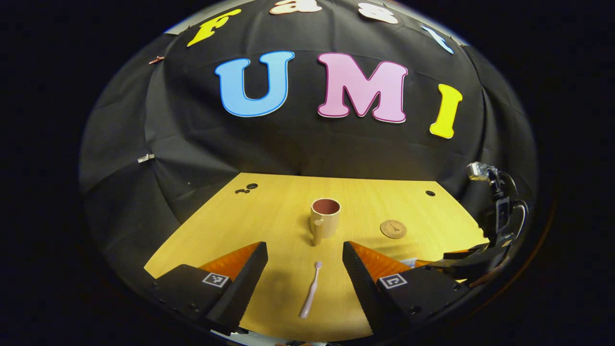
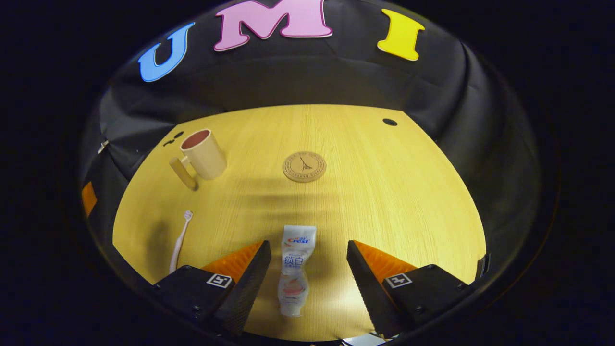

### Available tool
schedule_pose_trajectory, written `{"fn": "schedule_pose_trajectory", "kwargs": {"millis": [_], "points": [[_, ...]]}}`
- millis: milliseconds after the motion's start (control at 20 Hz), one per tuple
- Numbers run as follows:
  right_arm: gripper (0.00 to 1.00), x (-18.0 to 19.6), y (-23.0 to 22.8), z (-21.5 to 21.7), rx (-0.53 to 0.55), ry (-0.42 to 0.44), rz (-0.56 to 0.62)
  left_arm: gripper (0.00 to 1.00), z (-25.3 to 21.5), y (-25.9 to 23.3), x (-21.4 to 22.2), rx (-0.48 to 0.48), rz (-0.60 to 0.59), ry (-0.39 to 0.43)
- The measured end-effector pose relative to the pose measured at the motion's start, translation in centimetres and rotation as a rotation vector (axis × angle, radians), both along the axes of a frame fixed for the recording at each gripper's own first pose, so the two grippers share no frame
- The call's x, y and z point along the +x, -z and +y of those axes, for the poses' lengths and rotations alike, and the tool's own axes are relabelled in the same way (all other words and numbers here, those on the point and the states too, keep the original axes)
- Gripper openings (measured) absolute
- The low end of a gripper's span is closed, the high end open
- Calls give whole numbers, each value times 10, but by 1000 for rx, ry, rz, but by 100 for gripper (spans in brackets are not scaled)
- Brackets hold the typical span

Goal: Put the toothbrush and toothpaste on the desktop into the cup, then pick up the cup and place it on the coaster on the desktop.

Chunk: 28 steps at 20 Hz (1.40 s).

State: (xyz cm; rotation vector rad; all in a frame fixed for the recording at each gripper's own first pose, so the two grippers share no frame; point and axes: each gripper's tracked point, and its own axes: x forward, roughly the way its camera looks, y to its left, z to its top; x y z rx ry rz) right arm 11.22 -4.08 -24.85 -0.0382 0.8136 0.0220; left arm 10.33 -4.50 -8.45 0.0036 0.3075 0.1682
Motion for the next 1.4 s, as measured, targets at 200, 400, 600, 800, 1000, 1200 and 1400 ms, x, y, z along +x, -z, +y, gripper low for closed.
{"fn": "schedule_pose_trajectory", "kwargs": {"millis": [200, 400, 600, 800, 1000, 1200, 1400], "points": [[98, -3, 29, 6, 5, -45, 94, 98, -17, 0, 9, 15, -1, 18], [98, -6, 52, 7, -5, -72, 171, 97, -15, 7, 7, 24, 21, -11], [99, -10, 61, 6, -8, -76, 208, 97, -8, 18, -6, 12, 48, -58], [82, -13, 62, 8, -24, -59, 223, 97, 1, 28, -11, 8, 68, -65], [55, -15, 63, 11, -22, -60, 240, 97, 15, 22, -7, 11, 43, -61], [37, -16, 62, 14, -24, -94, 271, 97, 26, 24, -9, -6, 31, -89], [35, -17, 62, 15, -9, -160, 278, 97, 43, 38, -15, -11, 47, -118]]}}
